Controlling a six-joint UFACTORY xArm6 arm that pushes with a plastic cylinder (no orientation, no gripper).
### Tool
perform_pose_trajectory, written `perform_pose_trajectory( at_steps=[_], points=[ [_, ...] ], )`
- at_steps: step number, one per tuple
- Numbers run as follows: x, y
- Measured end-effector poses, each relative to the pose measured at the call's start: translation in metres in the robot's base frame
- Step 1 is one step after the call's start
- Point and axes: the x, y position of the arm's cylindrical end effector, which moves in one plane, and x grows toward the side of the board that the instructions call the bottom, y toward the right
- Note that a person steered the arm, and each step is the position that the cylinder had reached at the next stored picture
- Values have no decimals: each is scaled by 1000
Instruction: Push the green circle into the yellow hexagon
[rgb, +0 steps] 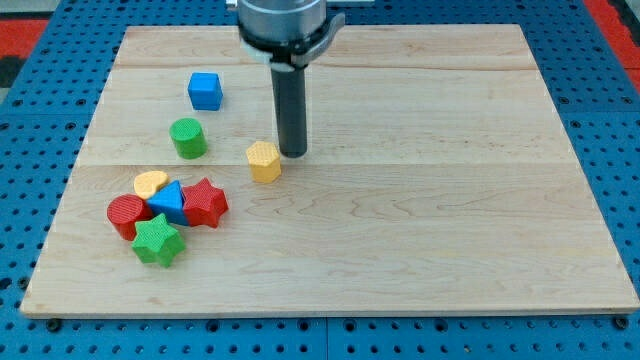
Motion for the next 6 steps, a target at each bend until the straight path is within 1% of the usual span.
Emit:
perform_pose_trajectory(
  at_steps=[1, 2, 3, 4, 5, 6],
  points=[
    [11, -45],
    [3, -56],
    [2, -53],
    [16, -88],
    [-16, -58],
    [-64, -65]
  ],
)
